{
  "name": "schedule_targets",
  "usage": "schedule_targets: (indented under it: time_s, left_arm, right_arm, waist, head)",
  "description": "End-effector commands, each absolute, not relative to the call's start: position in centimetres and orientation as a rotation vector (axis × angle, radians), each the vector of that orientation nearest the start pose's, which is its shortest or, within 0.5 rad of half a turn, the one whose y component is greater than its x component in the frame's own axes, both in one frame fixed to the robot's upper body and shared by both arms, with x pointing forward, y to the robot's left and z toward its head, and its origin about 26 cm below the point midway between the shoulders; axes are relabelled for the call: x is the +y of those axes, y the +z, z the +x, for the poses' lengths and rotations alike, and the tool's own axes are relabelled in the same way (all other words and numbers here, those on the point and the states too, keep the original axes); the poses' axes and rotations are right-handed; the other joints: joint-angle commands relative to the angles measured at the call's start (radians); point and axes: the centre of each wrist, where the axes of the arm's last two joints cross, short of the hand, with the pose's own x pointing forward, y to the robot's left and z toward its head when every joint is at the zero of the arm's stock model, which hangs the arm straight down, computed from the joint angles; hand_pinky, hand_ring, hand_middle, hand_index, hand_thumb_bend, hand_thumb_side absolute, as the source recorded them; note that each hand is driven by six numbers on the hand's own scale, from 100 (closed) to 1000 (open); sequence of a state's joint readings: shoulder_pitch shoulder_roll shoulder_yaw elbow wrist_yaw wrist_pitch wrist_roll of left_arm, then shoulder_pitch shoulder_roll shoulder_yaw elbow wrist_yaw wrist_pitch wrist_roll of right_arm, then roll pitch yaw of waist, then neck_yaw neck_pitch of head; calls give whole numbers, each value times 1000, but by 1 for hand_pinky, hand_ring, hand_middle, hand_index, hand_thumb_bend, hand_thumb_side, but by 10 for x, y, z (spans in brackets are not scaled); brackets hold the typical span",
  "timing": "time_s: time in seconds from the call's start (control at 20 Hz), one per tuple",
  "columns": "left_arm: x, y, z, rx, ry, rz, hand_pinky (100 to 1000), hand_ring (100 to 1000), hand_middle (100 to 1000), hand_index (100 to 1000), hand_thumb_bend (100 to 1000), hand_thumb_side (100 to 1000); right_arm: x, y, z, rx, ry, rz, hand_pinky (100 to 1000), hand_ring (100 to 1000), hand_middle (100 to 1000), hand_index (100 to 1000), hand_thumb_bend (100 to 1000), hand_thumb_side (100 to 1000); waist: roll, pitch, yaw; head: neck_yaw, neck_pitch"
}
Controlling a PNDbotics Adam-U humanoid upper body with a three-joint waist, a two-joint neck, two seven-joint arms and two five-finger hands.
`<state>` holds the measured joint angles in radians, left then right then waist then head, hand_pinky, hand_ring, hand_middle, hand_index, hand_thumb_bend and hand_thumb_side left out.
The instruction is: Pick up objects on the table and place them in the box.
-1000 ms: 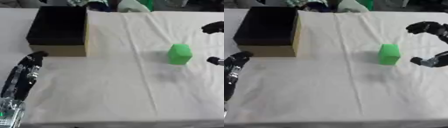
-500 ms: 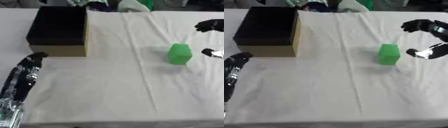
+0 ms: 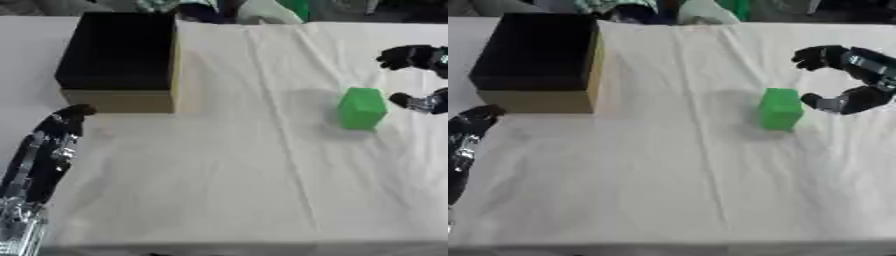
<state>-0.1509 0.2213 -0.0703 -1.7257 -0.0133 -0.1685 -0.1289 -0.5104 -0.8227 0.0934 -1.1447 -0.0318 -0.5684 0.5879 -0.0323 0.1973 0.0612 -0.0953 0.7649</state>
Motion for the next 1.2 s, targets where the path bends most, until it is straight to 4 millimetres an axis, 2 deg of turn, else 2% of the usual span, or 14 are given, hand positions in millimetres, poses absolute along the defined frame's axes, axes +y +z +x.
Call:
schedule_targets:
  time_s: [0.05, 0.65, 1.2]
  left_arm:
    - [257, 87, 310, -2022, -465, -3, 1000, 966, 740, 817, 100, 663]
    - [256, 87, 310, -2022, -466, -2, 1000, 967, 740, 818, 100, 664]
    - [256, 87, 310, -2018, -471, -3, 1000, 967, 740, 818, 100, 668]
  right_arm:
    - [-453, 171, 380, -1705, 1612, -204, 893, 884, 873, 957, 305, 337]
    - [-450, 155, 382, -1657, 1623, -173, 906, 886, 874, 958, 274, 372]
    - [-447, 154, 382, -1650, 1646, -155, 916, 892, 879, 960, 271, 394]
  waist:
    - [1, -12, 0]
    - [3, -7, 1]
    - [-2, -5, -2]
  head:
    - [-1, 5]
    - [-3, 5]
    - [1, 5]
